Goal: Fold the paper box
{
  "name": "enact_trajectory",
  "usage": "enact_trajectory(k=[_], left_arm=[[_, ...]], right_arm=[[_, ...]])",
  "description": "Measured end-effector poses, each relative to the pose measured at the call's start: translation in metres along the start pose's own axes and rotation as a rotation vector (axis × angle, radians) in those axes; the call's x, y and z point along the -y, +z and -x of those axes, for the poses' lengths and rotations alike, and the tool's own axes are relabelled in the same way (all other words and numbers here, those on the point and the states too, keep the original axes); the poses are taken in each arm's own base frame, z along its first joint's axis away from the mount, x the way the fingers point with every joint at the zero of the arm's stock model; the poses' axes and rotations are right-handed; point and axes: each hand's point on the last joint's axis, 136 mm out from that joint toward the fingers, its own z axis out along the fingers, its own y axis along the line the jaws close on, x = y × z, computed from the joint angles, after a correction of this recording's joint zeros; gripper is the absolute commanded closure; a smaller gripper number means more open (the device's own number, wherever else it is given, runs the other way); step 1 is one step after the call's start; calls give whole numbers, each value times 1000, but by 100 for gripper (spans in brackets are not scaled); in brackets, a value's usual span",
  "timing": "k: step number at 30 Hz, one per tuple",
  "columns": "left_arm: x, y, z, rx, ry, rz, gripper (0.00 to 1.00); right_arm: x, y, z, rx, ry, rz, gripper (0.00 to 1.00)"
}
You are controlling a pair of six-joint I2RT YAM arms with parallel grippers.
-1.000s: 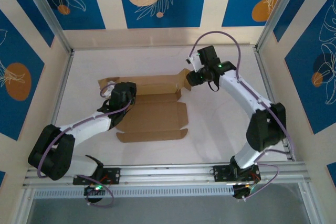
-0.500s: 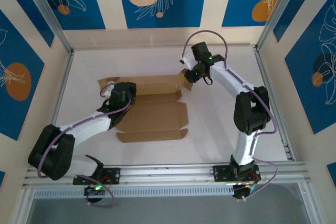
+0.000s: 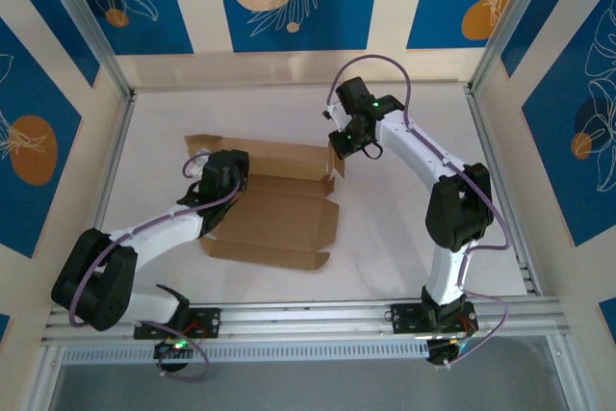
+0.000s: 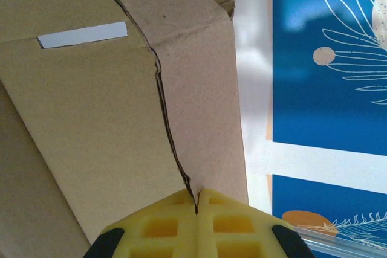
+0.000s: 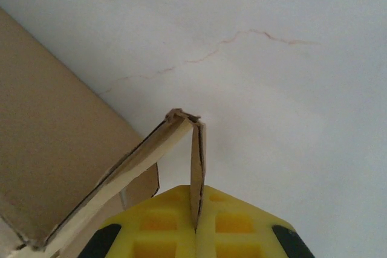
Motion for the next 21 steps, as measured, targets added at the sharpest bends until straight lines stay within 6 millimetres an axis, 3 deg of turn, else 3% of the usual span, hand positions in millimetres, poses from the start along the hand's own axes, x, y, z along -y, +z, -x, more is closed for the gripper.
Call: enact_trajectory(k=[10, 21], left_arm=[[2, -6, 8, 35, -2, -7, 100], [4, -13, 19, 90, 6, -8, 100]], right_arm=[[11, -10, -30, -78, 263, -77, 100], [-16, -17, -32, -103, 593, 52, 100]])
